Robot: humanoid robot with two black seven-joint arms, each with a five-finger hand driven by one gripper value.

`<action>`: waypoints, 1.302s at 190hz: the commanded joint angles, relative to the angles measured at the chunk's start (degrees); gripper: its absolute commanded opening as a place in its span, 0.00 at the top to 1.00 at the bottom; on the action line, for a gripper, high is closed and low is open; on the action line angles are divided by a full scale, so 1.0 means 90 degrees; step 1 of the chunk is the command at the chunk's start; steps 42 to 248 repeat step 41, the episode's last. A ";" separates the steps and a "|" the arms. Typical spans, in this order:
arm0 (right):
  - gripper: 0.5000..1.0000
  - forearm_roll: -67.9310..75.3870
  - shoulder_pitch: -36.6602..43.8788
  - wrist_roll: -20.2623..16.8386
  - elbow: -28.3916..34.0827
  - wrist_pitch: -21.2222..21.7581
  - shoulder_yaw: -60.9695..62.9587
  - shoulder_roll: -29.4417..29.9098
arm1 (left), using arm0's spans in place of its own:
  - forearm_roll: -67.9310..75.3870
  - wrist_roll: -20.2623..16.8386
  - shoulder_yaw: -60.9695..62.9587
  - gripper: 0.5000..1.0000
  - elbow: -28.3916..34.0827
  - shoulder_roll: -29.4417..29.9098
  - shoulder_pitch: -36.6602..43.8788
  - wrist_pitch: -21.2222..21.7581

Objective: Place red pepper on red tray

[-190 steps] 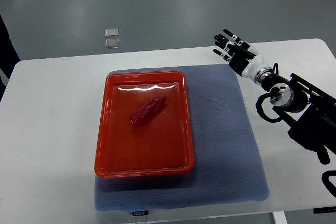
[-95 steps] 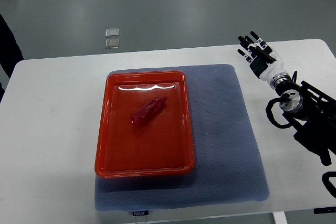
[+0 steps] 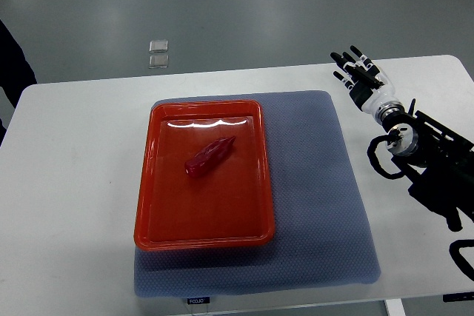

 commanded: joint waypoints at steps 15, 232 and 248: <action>0.17 -0.0008 0.0003 0.0001 0.0026 0.0391 0.0019 0.0002 | -0.0001 0.0000 0.0000 0.00 0.0000 0.0000 0.0000 0.0000; 0.17 0.0002 0.0111 0.0001 -0.0003 0.0381 0.0068 0.0109 | 0.0008 0.0000 0.0000 0.00 0.0000 0.0000 0.0000 0.0000; 0.17 0.0002 0.0111 0.0001 -0.0003 0.0381 0.0068 0.0109 | 0.0008 0.0000 0.0000 0.00 0.0000 0.0000 0.0000 0.0000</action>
